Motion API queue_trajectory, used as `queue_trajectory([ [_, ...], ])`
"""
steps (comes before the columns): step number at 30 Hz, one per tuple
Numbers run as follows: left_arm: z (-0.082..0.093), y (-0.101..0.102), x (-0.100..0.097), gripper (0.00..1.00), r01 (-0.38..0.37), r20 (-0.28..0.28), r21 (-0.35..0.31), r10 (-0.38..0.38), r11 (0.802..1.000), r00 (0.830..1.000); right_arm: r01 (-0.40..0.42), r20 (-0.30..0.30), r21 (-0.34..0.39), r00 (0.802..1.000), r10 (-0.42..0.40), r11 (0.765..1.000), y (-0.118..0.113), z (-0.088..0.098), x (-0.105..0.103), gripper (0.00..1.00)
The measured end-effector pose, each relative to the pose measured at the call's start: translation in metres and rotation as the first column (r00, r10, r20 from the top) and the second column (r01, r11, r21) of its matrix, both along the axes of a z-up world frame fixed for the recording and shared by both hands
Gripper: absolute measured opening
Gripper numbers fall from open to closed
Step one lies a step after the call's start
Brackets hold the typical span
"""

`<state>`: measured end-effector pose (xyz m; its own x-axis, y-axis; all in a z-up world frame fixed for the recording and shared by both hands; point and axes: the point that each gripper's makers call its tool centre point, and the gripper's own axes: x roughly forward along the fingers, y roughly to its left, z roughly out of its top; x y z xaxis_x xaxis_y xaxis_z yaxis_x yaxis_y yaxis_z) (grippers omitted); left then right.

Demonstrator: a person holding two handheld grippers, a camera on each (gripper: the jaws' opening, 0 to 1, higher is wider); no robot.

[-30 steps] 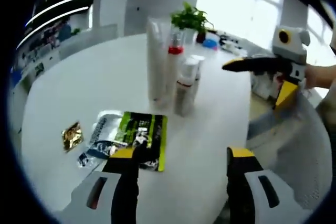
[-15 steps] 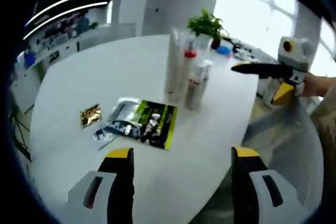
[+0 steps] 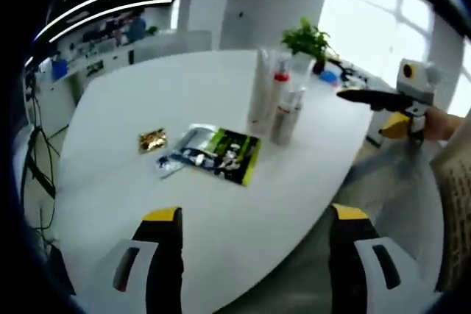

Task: Arrange the skincare products in the storage area until every visible bottle or jar stands upright without overlapping.

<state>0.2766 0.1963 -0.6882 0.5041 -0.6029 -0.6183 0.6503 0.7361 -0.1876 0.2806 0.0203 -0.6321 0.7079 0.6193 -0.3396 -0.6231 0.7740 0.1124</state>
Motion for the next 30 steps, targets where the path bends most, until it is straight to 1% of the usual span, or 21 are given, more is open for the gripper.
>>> queue_trajectory([
  [2, 0.003, 0.0, -0.003, 0.79, -0.005, 0.003, 0.0, 0.005, 1.0, 1.0, 0.002, 0.001, -0.004, 1.0, -0.002, 1.0, -0.002, 0.0, 0.0, 0.86],
  [5, 0.008, -0.001, -0.008, 0.79, -0.014, 0.007, -0.002, 0.014, 1.0, 1.0, 0.017, 0.004, 0.018, 1.0, -0.017, 1.0, -0.007, 0.004, 0.001, 0.86],
  [7, 0.01, -0.002, -0.012, 0.8, -0.016, 0.009, -0.004, 0.016, 1.0, 1.0, 0.02, 0.007, 0.014, 1.0, -0.02, 1.0, -0.008, 0.005, 0.002, 0.86],
  [13, 0.013, -0.001, -0.021, 0.8, -0.049, 0.008, -0.007, 0.049, 0.999, 0.999, 0.029, 0.01, 0.011, 1.0, -0.029, 1.0, -0.014, 0.005, 0.0, 0.86],
  [16, 0.013, 0.001, -0.022, 0.81, -0.056, 0.02, 0.016, 0.056, 0.998, 0.998, 0.033, 0.009, 0.012, 0.999, -0.033, 0.999, -0.015, 0.006, -0.001, 0.86],
  [18, 0.014, 0.004, -0.021, 0.82, -0.071, 0.037, 0.016, 0.07, 0.997, 0.997, 0.034, 0.009, 0.013, 0.999, -0.034, 0.999, -0.015, 0.006, -0.002, 0.86],
  [21, 0.014, 0.006, -0.023, 0.82, -0.089, 0.036, 0.019, 0.089, 0.996, 0.995, 0.035, 0.01, 0.013, 0.999, -0.035, 0.999, -0.016, 0.007, -0.003, 0.86],
  [28, 0.013, 0.009, -0.023, 0.81, -0.128, 0.055, 0.024, 0.127, 0.991, 0.99, 0.03, 0.005, 0.011, 1.0, -0.03, 0.999, -0.019, 0.004, -0.006, 0.85],
  [30, 0.01, 0.011, -0.022, 0.81, -0.145, 0.076, 0.028, 0.142, 0.989, 0.987, 0.009, 0.006, -0.018, 1.0, -0.009, 1.0, -0.017, -0.002, -0.009, 0.85],
])
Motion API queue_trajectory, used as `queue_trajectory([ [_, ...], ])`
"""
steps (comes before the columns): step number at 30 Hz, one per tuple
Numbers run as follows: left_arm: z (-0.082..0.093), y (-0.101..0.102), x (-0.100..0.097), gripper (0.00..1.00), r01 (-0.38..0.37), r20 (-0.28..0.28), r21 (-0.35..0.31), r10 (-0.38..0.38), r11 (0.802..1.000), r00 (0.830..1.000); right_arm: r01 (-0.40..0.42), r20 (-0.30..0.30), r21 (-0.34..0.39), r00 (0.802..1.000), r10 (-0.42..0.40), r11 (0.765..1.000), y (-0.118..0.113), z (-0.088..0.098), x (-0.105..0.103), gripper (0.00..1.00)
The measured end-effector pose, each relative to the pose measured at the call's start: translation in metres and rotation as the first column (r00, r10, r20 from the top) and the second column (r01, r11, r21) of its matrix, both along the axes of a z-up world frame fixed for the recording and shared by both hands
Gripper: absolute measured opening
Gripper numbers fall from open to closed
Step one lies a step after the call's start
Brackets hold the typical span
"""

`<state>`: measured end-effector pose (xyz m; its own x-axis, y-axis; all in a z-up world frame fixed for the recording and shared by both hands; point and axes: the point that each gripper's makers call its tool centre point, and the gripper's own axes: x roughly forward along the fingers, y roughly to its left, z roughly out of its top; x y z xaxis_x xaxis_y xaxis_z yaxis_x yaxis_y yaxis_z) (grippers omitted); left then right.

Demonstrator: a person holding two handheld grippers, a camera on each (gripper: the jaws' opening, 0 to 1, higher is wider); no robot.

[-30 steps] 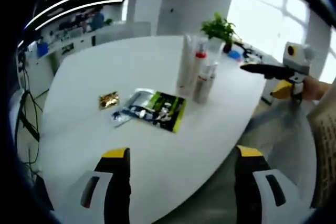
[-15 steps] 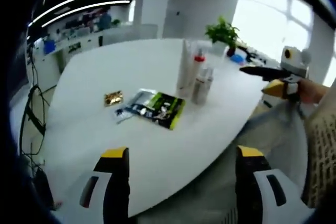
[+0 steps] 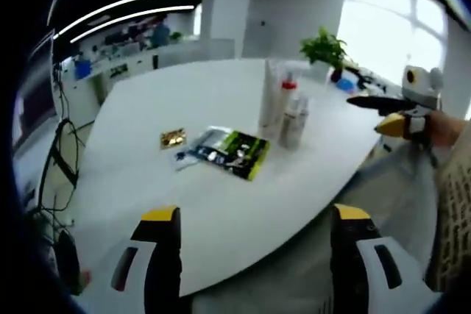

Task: Arrange the skincare products in the storage area until every visible bottle or jar stands upright without overlapping.

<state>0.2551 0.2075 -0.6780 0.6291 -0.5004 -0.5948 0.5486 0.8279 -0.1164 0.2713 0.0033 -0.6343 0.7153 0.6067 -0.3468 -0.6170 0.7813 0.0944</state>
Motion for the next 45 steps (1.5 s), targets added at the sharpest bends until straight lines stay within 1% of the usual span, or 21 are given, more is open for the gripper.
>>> queue_trajectory([
  [1, 0.0, 0.0, 0.0, 0.81, -0.009, 0.004, -0.001, 0.009, 1.0, 1.0, -0.02, 0.0, -0.036, 1.0, 0.02, 0.999, 0.001, -0.005, -0.002, 0.85],
  [2, 0.001, 0.0, 0.0, 0.81, -0.013, 0.009, 0.0, 0.013, 1.0, 1.0, -0.031, -0.003, -0.05, 1.0, 0.031, 0.998, 0.003, -0.007, -0.004, 0.84],
  [3, 0.001, 0.0, 0.0, 0.81, -0.014, 0.019, 0.006, 0.014, 1.0, 1.0, -0.044, -0.003, -0.048, 0.999, 0.044, 0.998, 0.006, -0.007, -0.005, 0.84],
  [6, -0.001, 0.001, 0.001, 0.82, -0.02, 0.016, 0.016, 0.02, 1.0, 1.0, -0.063, -0.001, -0.032, 0.998, 0.063, 0.997, 0.009, -0.006, -0.006, 0.84],
  [9, -0.004, 0.006, 0.003, 0.81, -0.04, 0.015, 0.026, 0.04, 0.999, 0.999, -0.067, -0.008, -0.025, 0.998, 0.067, 0.997, 0.007, -0.007, -0.005, 0.83],
  [13, -0.004, 0.01, 0.005, 0.79, -0.067, 0.028, 0.037, 0.066, 0.997, 0.997, -0.057, -0.008, 0.009, 0.998, 0.057, 0.998, 0.003, -0.006, -0.005, 0.83],
  [17, -0.007, 0.007, 0.004, 0.78, -0.051, 0.029, 0.069, 0.05, 0.996, 0.998, -0.054, -0.009, 0.019, 0.999, 0.054, 0.998, 0.002, -0.005, -0.005, 0.83],
  [21, -0.006, 0.003, 0.002, 0.78, -0.036, 0.023, 0.064, 0.035, 0.997, 0.999, -0.052, -0.014, 0.002, 0.999, 0.052, 0.999, 0.002, -0.008, -0.005, 0.82],
  [26, -0.006, 0.001, 0.002, 0.78, -0.048, 0.001, 0.045, 0.048, 0.998, 0.999, -0.017, -0.012, -0.028, 1.0, 0.017, 0.999, -0.003, -0.011, -0.001, 0.81],
  [28, -0.007, 0.0, 0.002, 0.78, -0.052, -0.022, 0.042, 0.053, 0.998, 0.998, -0.003, -0.009, -0.042, 1.0, 0.003, 0.999, -0.005, -0.012, 0.001, 0.82],
  [31, -0.014, 0.001, 0.001, 0.82, -0.062, -0.083, 0.057, 0.067, 0.996, 0.994, 0.009, 0.001, -0.068, 1.0, -0.009, 0.998, -0.007, -0.013, 0.002, 0.82],
  [34, -0.016, 0.001, 0.005, 0.84, -0.066, -0.105, 0.066, 0.072, 0.996, 0.992, 0.014, 0.006, -0.078, 1.0, -0.013, 0.997, -0.009, -0.013, 0.002, 0.82],
  [36, -0.017, 0.0, 0.009, 0.84, -0.077, -0.119, 0.064, 0.084, 0.995, 0.989, 0.017, 0.003, -0.077, 1.0, -0.016, 0.997, -0.009, -0.014, 0.002, 0.82],
  [37, -0.017, -0.002, 0.013, 0.84, -0.09, -0.134, 0.056, 0.097, 0.994, 0.986, 0.016, -0.002, -0.073, 1.0, -0.016, 0.997, -0.009, -0.014, 0.002, 0.82],
  [38, -0.017, -0.003, 0.017, 0.84, -0.103, -0.137, 0.049, 0.109, 0.993, 0.985, 0.013, -0.006, -0.072, 1.0, -0.014, 0.997, -0.009, -0.015, 0.002, 0.82],
  [40, -0.015, -0.012, 0.03, 0.85, -0.123, -0.156, 0.02, 0.125, 0.992, 0.98, 0.002, -0.013, -0.063, 1.0, -0.003, 0.998, -0.007, -0.015, 0.001, 0.82],
  [42, -0.015, -0.017, 0.041, 0.86, -0.135, -0.161, 0.019, 0.136, 0.991, 0.978, -0.008, -0.02, -0.058, 1.0, 0.007, 0.998, -0.005, -0.015, 0.0, 0.82],
  [43, -0.016, -0.019, 0.048, 0.88, -0.153, -0.163, 0.031, 0.156, 0.988, 0.974, -0.018, -0.022, -0.058, 1.0, 0.017, 0.998, -0.004, -0.016, -0.001, 0.82],
  [45, -0.017, -0.026, 0.056, 0.95, -0.161, -0.165, 0.036, 0.165, 0.986, 0.973, -0.033, -0.024, -0.06, 0.999, 0.032, 0.998, -0.002, -0.016, -0.003, 0.81],
])
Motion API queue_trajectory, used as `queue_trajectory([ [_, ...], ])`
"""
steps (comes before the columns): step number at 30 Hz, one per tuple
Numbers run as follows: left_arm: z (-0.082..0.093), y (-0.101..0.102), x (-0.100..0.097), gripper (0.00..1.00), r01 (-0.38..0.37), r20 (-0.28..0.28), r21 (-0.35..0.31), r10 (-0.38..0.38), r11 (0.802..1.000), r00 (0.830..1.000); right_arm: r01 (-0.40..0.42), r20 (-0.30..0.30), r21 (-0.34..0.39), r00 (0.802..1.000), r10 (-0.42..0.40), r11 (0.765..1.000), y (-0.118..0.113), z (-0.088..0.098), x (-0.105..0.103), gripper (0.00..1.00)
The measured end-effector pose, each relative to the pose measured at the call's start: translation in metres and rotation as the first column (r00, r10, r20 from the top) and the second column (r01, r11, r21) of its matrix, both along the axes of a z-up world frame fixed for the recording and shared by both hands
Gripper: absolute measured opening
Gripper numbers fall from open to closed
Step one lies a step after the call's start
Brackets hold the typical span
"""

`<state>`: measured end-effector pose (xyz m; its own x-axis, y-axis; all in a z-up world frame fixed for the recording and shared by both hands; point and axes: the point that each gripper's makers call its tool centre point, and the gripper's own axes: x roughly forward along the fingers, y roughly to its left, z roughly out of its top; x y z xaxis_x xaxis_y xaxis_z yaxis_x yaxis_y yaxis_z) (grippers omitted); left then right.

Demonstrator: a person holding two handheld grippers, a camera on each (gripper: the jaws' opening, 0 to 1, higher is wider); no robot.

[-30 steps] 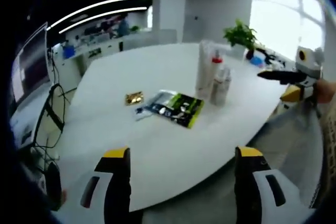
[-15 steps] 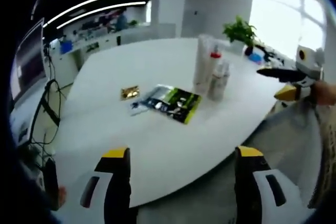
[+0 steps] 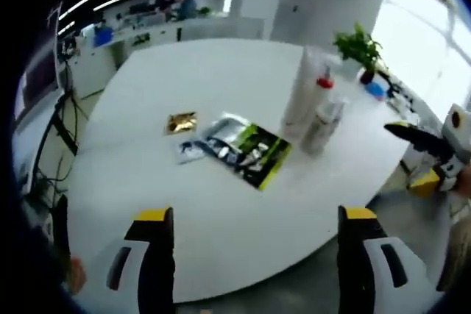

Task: Arrange the skincare products in the storage area until every visible bottle or jar stands upright without overlapping.

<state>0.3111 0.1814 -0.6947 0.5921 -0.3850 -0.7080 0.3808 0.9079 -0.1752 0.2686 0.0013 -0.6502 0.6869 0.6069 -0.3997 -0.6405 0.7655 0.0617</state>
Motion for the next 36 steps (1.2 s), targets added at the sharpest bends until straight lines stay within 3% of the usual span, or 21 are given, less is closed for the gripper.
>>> queue_trajectory([
  [10, -0.004, -0.036, 0.034, 0.97, 0.014, 0.009, 0.013, -0.014, 1.0, 1.0, -0.022, -0.004, 0.026, 1.0, 0.022, 0.999, 0.002, 0.002, -0.002, 0.81],
  [14, -0.012, -0.047, 0.041, 0.97, 0.003, -0.01, 0.001, -0.003, 1.0, 1.0, -0.027, -0.003, 0.031, 1.0, 0.027, 0.999, 0.002, 0.002, -0.002, 0.81],
  [31, -0.054, -0.065, 0.058, 0.92, -0.047, -0.147, 0.043, 0.053, 0.998, 0.988, -0.02, -0.026, 0.078, 0.999, 0.022, 0.997, -0.002, -0.001, 0.0, 0.79],
  [36, -0.064, -0.063, 0.065, 0.91, -0.056, -0.159, 0.077, 0.068, 0.995, 0.985, -0.013, -0.029, 0.096, 0.999, 0.016, 0.995, -0.002, 0.001, 0.0, 0.79],
])
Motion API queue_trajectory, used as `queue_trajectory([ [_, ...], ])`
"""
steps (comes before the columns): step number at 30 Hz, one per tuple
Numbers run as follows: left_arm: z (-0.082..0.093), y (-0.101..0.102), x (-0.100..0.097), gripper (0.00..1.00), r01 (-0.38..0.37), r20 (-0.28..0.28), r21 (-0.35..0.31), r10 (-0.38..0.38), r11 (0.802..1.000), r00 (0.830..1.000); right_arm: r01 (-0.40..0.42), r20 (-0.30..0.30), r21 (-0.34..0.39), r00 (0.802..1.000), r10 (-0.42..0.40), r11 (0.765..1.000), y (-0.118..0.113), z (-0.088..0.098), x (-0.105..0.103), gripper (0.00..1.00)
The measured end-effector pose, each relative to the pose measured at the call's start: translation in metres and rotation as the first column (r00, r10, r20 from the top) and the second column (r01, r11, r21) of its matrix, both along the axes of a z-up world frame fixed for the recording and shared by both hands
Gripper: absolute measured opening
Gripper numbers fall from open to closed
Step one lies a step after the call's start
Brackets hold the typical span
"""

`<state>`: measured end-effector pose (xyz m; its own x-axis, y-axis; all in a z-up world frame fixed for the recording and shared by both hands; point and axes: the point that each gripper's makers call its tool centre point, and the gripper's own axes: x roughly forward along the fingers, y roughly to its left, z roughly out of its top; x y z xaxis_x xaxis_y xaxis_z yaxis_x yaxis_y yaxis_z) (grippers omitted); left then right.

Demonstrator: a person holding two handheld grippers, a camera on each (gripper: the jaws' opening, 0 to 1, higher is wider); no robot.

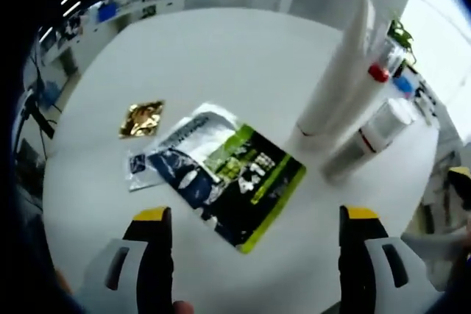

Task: Arrange the skincare products in the storage area until every visible bottle or jar stands upright without overlapping.

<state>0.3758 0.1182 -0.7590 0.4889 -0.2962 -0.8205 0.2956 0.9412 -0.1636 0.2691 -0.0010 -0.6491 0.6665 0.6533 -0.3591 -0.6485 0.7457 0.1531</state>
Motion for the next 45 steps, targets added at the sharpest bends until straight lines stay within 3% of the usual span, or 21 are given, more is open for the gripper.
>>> queue_trajectory([
  [9, -0.009, 0.001, 0.026, 0.92, -0.112, -0.003, -0.016, 0.112, 0.994, 0.994, -0.005, -0.009, -0.001, 1.0, 0.005, 1.0, 0.002, 0.0, -0.001, 0.79],
  [15, -0.012, 0.007, 0.04, 0.92, -0.234, 0.021, -0.007, 0.234, 0.972, 0.972, -0.009, -0.018, 0.003, 1.0, 0.009, 1.0, 0.003, -0.001, -0.001, 0.79],
  [19, -0.013, 0.006, 0.048, 0.93, -0.244, 0.035, 0.009, 0.244, 0.97, 0.969, -0.014, -0.023, 0.0, 1.0, 0.014, 1.0, 0.002, -0.003, -0.002, 0.79],
  [22, -0.015, 0.007, 0.05, 0.92, -0.223, 0.05, 0.042, 0.221, 0.974, 0.974, -0.013, -0.026, -0.001, 1.0, 0.013, 1.0, 0.002, -0.004, -0.002, 0.79],
  [26, -0.022, 0.015, 0.045, 0.87, -0.098, 0.06, 0.176, 0.089, 0.979, 0.994, -0.01, -0.028, -0.002, 1.0, 0.01, 1.0, 0.002, -0.003, -0.002, 0.79],
  [27, -0.022, 0.009, 0.047, 0.88, -0.141, 0.072, 0.118, 0.133, 0.983, 0.988, -0.009, -0.028, -0.002, 1.0, 0.009, 1.0, 0.002, -0.003, -0.002, 0.79],
  [35, -0.024, 0.014, 0.049, 0.87, -0.083, 0.12, 0.119, 0.068, 0.989, 0.99, -0.006, -0.029, -0.006, 1.0, 0.005, 1.0, 0.0, -0.005, -0.001, 0.79],
  [40, -0.024, 0.017, 0.046, 0.82, 0.004, 0.146, 0.109, -0.02, 0.994, 0.989, -0.004, -0.028, -0.01, 1.0, 0.003, 1.0, 0.0, -0.005, -0.001, 0.79],
  [45, -0.024, 0.021, 0.039, 0.78, 0.099, 0.132, 0.114, -0.114, 0.989, 0.985, -0.003, -0.026, -0.012, 1.0, 0.003, 1.0, 0.001, -0.005, -0.001, 0.79],
])
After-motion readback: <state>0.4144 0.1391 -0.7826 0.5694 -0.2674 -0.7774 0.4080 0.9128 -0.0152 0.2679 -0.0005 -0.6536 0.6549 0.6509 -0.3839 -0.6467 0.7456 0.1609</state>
